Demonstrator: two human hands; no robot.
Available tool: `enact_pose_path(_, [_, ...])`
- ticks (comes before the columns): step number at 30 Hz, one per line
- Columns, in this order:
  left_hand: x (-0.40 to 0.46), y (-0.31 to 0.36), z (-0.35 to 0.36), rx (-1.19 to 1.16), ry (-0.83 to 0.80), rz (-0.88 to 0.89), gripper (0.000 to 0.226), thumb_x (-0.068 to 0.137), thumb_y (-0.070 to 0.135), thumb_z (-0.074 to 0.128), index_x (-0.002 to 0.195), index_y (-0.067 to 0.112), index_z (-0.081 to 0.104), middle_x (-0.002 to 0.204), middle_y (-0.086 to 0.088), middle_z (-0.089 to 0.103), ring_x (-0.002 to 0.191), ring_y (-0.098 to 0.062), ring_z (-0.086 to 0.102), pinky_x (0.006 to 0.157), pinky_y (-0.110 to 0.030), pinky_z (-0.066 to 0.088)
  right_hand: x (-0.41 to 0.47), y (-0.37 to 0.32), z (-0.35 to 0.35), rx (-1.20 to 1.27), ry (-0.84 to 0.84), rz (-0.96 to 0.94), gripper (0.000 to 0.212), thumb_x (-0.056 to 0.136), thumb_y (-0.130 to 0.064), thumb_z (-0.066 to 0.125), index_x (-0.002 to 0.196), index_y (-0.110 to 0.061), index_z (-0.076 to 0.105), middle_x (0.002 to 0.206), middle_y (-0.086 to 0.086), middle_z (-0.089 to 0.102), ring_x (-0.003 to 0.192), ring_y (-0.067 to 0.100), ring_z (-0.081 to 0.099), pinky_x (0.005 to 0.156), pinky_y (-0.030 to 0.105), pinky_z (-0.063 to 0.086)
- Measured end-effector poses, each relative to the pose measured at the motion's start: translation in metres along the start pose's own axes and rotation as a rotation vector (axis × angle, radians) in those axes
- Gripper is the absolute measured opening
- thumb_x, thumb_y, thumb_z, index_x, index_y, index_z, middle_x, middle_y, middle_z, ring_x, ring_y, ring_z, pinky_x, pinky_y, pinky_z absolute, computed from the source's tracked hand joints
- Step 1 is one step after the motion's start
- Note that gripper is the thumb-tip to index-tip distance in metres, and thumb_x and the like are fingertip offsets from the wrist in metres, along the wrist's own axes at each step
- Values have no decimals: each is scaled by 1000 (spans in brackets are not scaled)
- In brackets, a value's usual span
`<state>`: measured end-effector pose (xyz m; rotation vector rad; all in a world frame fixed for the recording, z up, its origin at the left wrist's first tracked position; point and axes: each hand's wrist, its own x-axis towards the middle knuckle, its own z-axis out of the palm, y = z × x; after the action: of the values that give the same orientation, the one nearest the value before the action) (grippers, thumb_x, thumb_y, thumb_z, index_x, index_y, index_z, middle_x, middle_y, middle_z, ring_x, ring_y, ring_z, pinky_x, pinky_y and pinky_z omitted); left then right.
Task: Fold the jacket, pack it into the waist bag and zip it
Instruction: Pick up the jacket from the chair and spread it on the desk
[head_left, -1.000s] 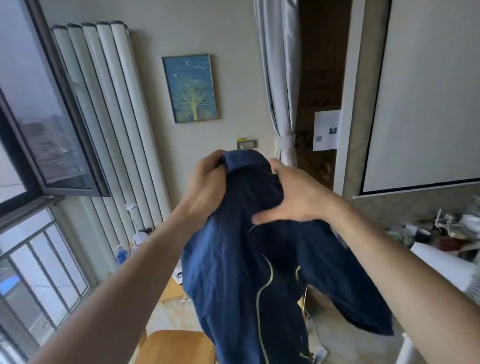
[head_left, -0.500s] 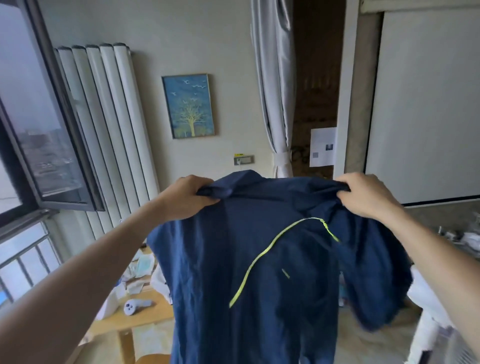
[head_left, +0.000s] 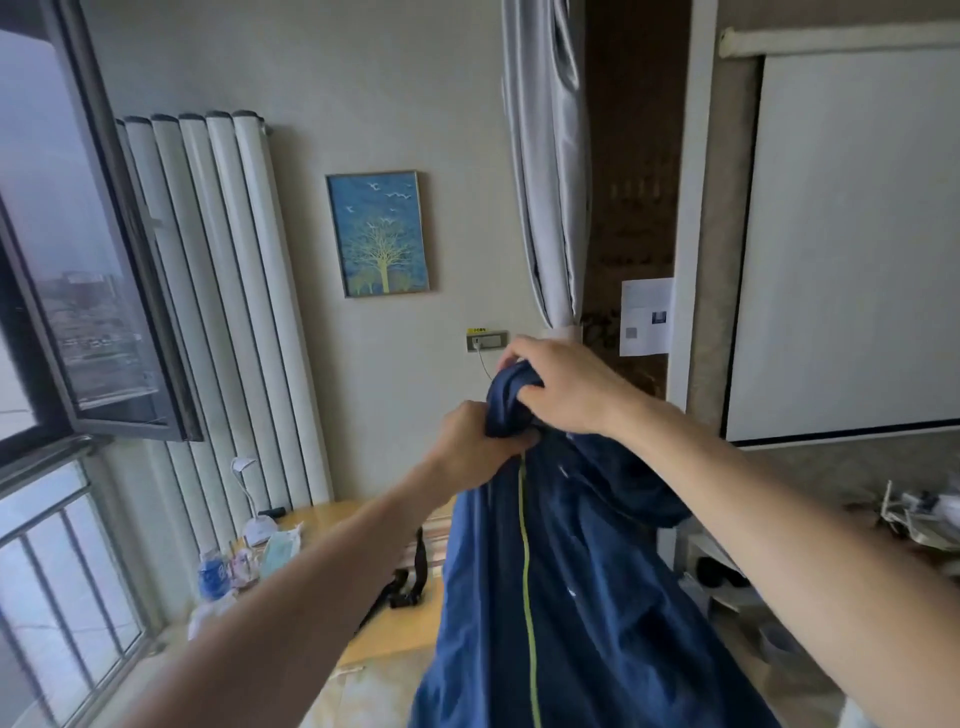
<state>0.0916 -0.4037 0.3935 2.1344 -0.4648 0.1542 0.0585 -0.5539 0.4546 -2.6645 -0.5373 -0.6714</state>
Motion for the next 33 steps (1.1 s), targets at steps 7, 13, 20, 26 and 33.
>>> enact_pose_path(7, [5,9,-27,-244,107,68,29,97,-6,45,99,10,69,86,0,71,68,0,67,58,-12,53,-53,58,26,201,-75,368,157,38,-80,82,158,-27,-4,164,-1,26,146,22,34,115,37,36])
enact_pose_path(13, [24,19,-25,-181,57,98,27,98,-3,45,103,4,70,94,-12,72,82,-19,67,68,-24,56,-59,87,86,770,-69,617,57,74,-31,87,125,-14,67,113,3,75,100,18,71,88,31,55])
enact_pose_path(20, [45,-10,-51,284,-102,-26,54,66,70,79,84,19,79,85,-10,79,83,-31,74,73,-37,58,-18,95,23,1340,153,781,18,102,-17,50,93,-9,64,82,11,67,64,24,62,42,26,51])
enact_pose_path(26, [81,-29,-52,-94,-96,-106,32,86,48,76,90,16,77,79,2,80,75,-21,76,71,-28,62,31,100,28,1316,47,575,19,90,-23,68,103,-10,72,98,10,73,81,22,69,71,32,56])
enact_pose_path(33, [160,-78,-47,-519,-148,-149,33,100,37,60,114,10,72,106,-9,80,94,-26,76,84,-36,63,69,107,162,1001,-396,567,72,65,-29,93,128,-33,60,119,-13,74,112,11,65,97,43,49])
